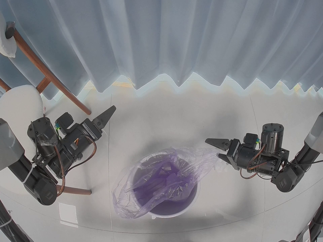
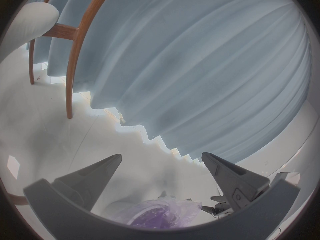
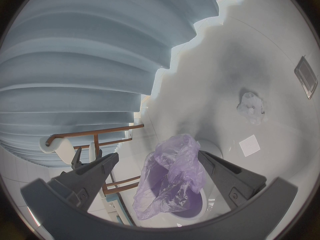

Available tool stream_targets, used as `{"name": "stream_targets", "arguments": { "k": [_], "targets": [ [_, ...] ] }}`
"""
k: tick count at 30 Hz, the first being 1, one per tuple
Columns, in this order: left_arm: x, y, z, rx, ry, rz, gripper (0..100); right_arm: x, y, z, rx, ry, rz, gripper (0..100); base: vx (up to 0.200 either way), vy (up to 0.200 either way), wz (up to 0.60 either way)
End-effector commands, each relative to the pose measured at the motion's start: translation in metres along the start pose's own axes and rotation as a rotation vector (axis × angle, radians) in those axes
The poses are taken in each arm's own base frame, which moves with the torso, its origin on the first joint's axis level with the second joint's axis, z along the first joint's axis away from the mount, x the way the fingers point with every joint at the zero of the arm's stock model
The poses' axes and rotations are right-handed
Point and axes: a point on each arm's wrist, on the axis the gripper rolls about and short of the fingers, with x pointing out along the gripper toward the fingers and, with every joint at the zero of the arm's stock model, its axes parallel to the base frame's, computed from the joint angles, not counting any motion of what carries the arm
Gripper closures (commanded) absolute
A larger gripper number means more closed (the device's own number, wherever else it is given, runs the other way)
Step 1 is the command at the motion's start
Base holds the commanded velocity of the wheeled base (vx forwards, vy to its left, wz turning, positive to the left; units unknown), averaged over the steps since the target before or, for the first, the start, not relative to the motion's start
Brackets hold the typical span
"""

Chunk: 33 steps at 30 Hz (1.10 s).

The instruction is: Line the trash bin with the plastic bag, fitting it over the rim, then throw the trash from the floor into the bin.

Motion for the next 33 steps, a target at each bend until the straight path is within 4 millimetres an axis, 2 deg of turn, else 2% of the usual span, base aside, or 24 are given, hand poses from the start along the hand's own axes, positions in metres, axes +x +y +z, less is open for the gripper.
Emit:
{"name": "stream_targets", "arguments": {
  "k": [1, 10, 15, 22, 30, 33],
  "targets": [
    [-0.006, -0.002, 0.001, -0.003, 0.012, -0.014, 0, 0.001, -0.001, -0.002, 0.001, 0.007, -0.002, 0, -0.200, 0.000, 0.00],
    [-0.004, 0.007, -0.015, -0.019, 0.078, 0.009, 0, 0.008, -0.010, -0.007, 0.010, 0.027, -0.026, 0, -0.200, 0.000, 0.00],
    [-0.005, 0.005, -0.017, -0.025, 0.087, 0.002, 0, 0.008, -0.011, -0.008, 0.011, 0.032, -0.028, 0, -0.200, 0.000, 0.00],
    [-0.021, -0.005, -0.035, -0.038, 0.205, -0.043, 0, 0.010, -0.001, -0.036, -0.053, 0.120, -0.016, 0, 0.000, 0.000, 0.00],
    [-0.026, -0.007, -0.051, -0.049, 0.309, -0.086, 0, 0.015, 0.012, -0.046, -0.068, 0.116, -0.010, 0, 0.000, 0.000, 0.00],
    [-0.024, 0.001, -0.068, -0.060, 0.372, -0.056, 0, 0.019, 0.019, -0.049, -0.014, 0.123, 0.007, 0, 0.000, 0.000, 0.00]
  ]
}}
